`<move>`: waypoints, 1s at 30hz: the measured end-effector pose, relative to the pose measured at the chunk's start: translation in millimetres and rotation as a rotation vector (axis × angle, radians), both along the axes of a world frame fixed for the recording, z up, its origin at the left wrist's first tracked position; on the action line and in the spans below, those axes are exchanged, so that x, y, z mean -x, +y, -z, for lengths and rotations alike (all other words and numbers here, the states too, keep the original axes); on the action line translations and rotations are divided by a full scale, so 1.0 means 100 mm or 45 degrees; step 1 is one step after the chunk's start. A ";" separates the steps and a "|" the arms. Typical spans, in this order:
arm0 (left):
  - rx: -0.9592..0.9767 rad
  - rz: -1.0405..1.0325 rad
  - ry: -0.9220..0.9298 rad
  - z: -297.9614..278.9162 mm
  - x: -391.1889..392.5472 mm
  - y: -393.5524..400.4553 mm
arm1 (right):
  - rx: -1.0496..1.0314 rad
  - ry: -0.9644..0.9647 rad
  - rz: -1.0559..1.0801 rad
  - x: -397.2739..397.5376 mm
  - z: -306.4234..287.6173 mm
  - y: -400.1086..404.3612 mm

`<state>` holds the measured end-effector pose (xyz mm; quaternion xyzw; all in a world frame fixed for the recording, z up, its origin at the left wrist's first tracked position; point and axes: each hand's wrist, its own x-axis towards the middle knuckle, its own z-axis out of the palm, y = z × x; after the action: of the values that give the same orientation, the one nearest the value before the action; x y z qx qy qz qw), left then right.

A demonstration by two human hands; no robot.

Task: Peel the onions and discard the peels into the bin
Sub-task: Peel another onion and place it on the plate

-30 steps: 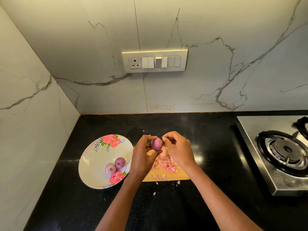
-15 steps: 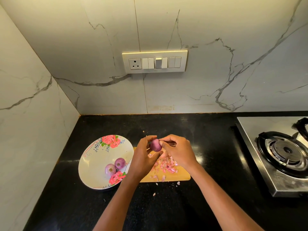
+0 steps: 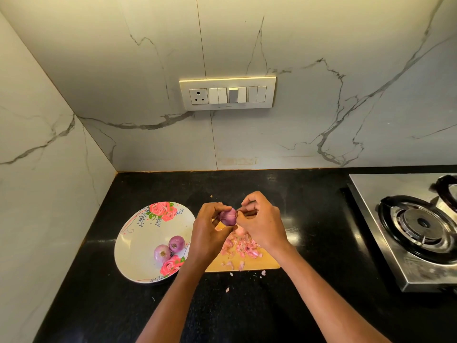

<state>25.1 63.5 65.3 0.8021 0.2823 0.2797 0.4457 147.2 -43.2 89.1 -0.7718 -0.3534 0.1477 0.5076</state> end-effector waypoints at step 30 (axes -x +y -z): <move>0.165 -0.009 0.029 0.01 -0.02 0.03 | 0.097 0.000 -0.122 -0.10 0.03 0.00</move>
<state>27.0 66.0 64.3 0.7736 0.3077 0.2533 0.4926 157.0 -43.2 86.2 -0.7727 -0.3841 0.1853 0.4701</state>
